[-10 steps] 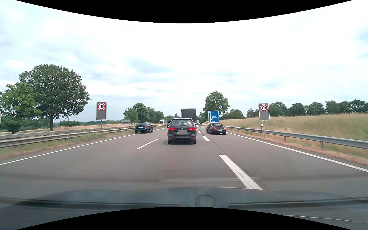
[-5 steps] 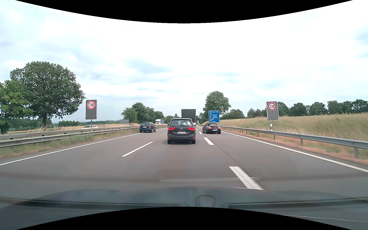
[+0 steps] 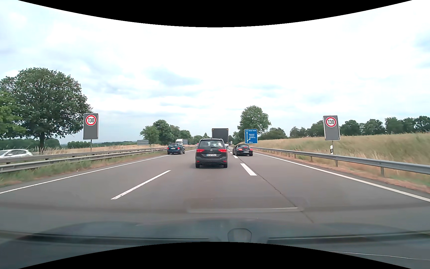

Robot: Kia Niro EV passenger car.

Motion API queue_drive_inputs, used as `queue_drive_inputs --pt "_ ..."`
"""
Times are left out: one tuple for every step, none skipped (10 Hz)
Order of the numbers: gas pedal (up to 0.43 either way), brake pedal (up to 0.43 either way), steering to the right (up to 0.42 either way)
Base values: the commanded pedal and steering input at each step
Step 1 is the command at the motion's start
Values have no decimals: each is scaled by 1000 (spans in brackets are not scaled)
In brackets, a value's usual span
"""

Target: Follow the waypoints while adhering to traffic rules and regulations

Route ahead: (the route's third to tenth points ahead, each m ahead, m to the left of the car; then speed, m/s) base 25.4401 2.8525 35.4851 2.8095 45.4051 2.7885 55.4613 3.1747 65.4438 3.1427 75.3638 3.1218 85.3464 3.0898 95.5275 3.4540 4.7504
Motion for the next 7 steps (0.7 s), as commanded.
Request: queue_drive_inputs --pt "169 0 -3" --pt "169 0 -3" --pt "169 0 -3" --pt "169 0 -3" --pt "169 0 -3" --pt "169 0 -3" --pt "169 0 -3"
